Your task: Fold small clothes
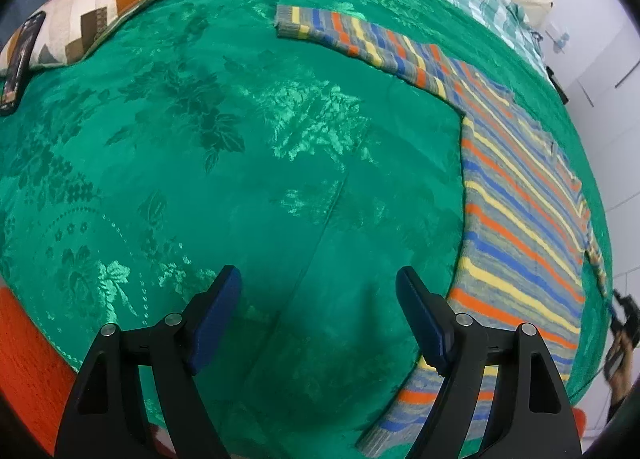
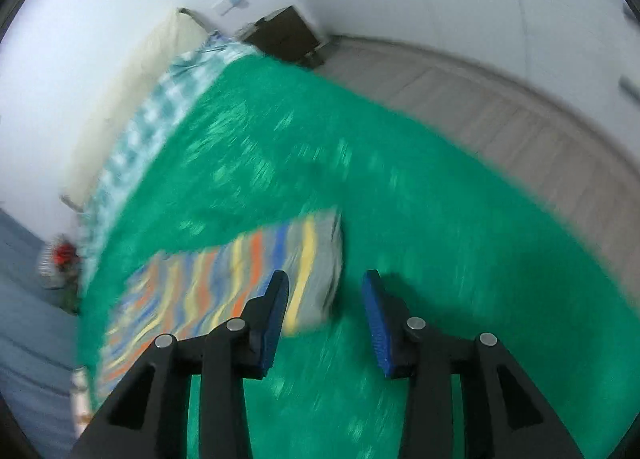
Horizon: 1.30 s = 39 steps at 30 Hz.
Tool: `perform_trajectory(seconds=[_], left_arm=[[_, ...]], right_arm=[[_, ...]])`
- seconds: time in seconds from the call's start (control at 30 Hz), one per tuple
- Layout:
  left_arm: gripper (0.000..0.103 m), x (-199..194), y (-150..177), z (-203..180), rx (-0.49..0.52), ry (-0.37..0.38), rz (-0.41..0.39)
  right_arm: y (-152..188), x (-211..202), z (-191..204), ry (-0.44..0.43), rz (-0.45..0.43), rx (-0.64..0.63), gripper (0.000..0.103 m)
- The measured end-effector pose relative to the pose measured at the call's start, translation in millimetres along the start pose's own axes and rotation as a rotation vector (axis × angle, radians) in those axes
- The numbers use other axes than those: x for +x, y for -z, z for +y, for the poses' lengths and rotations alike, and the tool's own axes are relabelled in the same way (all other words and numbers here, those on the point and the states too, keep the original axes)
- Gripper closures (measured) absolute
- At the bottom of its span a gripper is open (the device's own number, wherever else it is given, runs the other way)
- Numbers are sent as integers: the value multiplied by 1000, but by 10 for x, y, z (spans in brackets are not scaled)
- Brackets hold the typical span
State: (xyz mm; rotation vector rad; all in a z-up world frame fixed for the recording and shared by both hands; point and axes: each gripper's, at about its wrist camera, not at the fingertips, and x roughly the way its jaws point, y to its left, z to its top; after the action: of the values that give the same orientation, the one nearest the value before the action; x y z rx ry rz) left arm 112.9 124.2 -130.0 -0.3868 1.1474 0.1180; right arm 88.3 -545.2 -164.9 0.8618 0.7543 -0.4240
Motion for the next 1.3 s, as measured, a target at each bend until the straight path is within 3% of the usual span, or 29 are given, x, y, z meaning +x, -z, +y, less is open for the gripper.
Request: perform_trajectory(seconds=[0.07,0.2,0.3,0.37,0.53,0.6,0.67,0.73,0.8,0.83,0.9,1.03,1.3], left_arm=[[22,62,24,-10,-6,-2,23],[22,48,43,-63,15,-15,25],[22,-2,52,-70,23,-32,12],[22,-7,63,-45,12,-37,11],[22,69,119,-9,3,-51,33],[22,97,139,-25,20,-61,37],[21,119,142,-41,31,-68,39],[21,143,135,-54,32,-71,45],[21,136,123,-67,32,-64,44],[21,116,121,-69,31,-57,40],[21,80,124,-57,30,-50,33],[21,79,137,2,26,-58,39],[21,54,146,-7,24,-59,38]], right_arm=[[202,157,43,54,61,-101,64],[177,253,190,93,-6,-210,67],[-105,378,363,76,-5,-243,87],[-272,437,477,77,18,-267,88],[-433,574,473,50,115,-265,90],[-455,551,413,16,126,-199,90],[-489,511,227,-101,127,-36,90],[-475,547,121,-197,163,62,87],[-456,607,111,-207,205,78,83],[-445,606,106,-202,208,74,71],[-405,560,59,-205,196,78,58],[-279,425,-63,-249,166,109,57],[80,416,-110,-323,198,83,56]])
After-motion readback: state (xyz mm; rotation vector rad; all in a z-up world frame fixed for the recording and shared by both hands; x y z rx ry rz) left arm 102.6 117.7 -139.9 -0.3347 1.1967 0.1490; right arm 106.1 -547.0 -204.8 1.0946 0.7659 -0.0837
